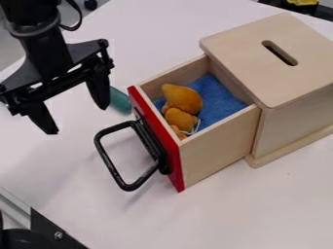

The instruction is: Close the drawer

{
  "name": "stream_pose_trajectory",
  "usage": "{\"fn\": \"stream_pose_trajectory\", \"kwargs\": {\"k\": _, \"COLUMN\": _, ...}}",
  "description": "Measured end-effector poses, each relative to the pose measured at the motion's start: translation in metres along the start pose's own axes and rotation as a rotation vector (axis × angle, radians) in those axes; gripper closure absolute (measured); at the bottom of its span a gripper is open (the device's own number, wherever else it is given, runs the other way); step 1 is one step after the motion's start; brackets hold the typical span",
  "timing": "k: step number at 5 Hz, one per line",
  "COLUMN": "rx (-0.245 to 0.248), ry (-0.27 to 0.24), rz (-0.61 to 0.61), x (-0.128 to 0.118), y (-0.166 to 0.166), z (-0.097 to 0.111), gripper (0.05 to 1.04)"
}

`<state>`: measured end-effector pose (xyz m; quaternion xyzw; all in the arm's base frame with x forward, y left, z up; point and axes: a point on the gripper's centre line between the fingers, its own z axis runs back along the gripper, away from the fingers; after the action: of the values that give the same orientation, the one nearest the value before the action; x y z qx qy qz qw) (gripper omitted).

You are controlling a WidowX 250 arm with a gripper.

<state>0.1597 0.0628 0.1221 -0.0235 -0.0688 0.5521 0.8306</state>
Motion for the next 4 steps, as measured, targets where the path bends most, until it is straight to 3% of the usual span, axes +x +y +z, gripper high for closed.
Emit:
{"fn": "stream_pose_trajectory", "kwargs": {"k": 1, "rx": 0.009, "ry": 0.013, "rz": 0.002, "x": -0.003, "y": 0.002, "z": -0.003, "gripper": 0.084}}
{"fn": "stream_pose_trajectory", "kwargs": {"k": 2, "rx": -0.048, "ry": 0.017, "rz": -0.253, "x": -0.002, "y": 0.005, "z": -0.004, "gripper": 0.083}}
{"fn": "stream_pose_trajectory", "kwargs": {"k": 3, "rx": -0.055, "ry": 0.000, "rz": -0.429, "x": 0.000, "y": 0.006, "z": -0.006, "gripper": 0.083}}
{"fn": "stream_pose_trajectory", "kwargs": {"k": 4, "rx": -0.078, "ry": 0.015, "rz": -0.661, "x": 0.000, "y": 0.003, "z": -0.015, "gripper": 0.083}}
